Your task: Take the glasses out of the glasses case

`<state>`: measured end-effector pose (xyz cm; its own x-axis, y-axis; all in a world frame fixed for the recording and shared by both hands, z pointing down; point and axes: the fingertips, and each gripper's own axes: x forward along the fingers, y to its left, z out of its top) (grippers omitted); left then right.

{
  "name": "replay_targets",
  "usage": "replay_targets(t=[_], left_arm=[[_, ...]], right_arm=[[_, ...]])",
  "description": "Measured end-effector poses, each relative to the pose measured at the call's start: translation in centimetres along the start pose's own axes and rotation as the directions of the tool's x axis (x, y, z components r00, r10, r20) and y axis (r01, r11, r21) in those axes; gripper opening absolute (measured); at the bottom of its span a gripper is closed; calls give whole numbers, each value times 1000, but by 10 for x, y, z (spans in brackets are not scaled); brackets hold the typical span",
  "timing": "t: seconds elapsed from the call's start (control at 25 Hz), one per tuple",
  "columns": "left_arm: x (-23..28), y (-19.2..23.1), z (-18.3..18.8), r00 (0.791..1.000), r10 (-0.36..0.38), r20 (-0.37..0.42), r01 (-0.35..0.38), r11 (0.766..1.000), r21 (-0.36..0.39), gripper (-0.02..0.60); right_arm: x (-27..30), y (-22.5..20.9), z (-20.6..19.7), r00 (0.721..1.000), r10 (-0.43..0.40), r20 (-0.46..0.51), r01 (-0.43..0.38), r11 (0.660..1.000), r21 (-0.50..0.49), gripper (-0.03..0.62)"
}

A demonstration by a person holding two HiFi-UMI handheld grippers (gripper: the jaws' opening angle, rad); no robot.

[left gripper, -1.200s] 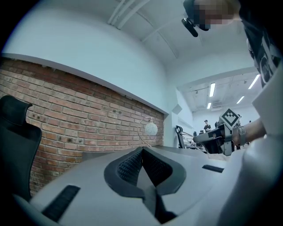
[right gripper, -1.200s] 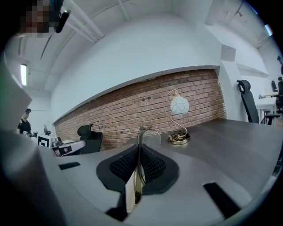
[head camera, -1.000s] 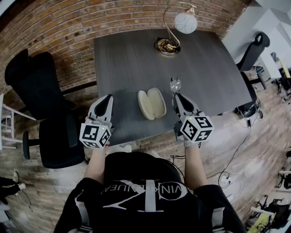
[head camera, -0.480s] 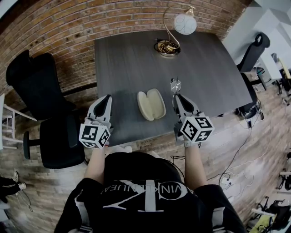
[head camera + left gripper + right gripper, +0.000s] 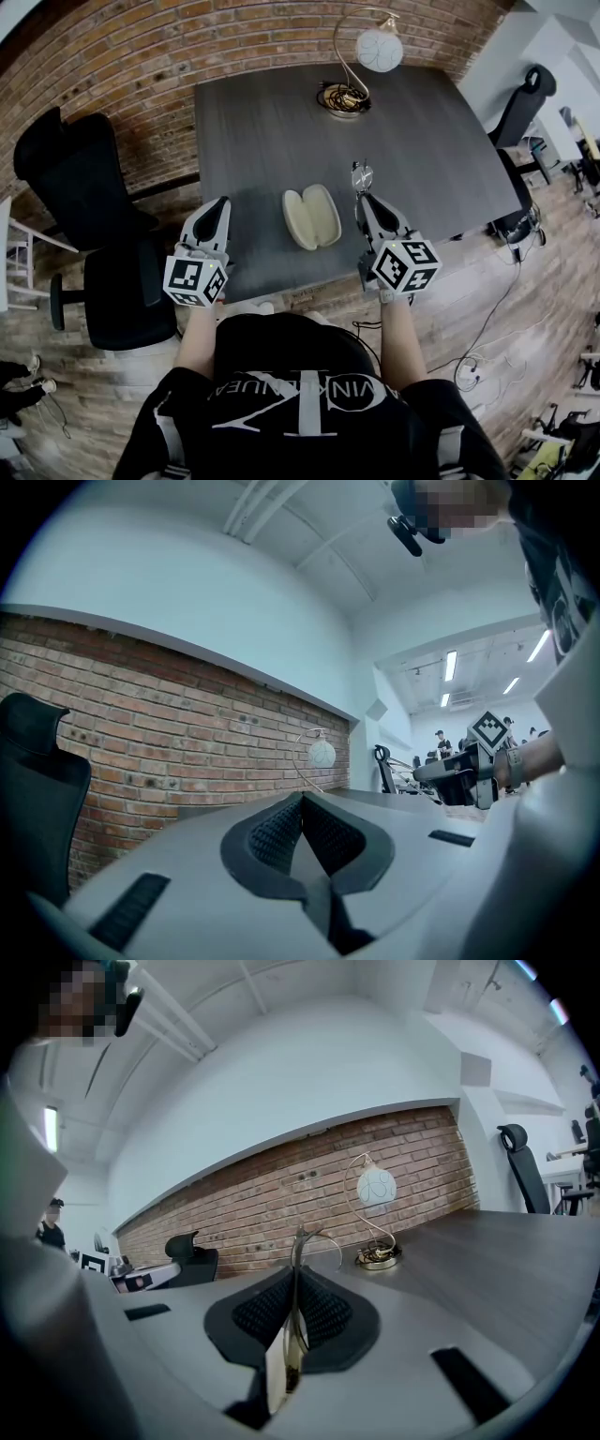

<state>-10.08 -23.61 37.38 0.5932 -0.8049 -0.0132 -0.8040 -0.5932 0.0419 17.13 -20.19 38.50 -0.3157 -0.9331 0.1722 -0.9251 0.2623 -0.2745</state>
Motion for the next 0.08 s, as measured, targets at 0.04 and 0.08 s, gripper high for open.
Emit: replay_targets(t=[0.04,0.08], left_arm=[[0,-1,0,1000,-1,-1,1,1000,1,15],[1,-1,-1,1000,-2,-3,2,1000,2,15]], right_arm=[[0,-1,0,1000,0,1,0,1000,3,35],[0,-1,0,1000,0,2,0,1000,6,35]])
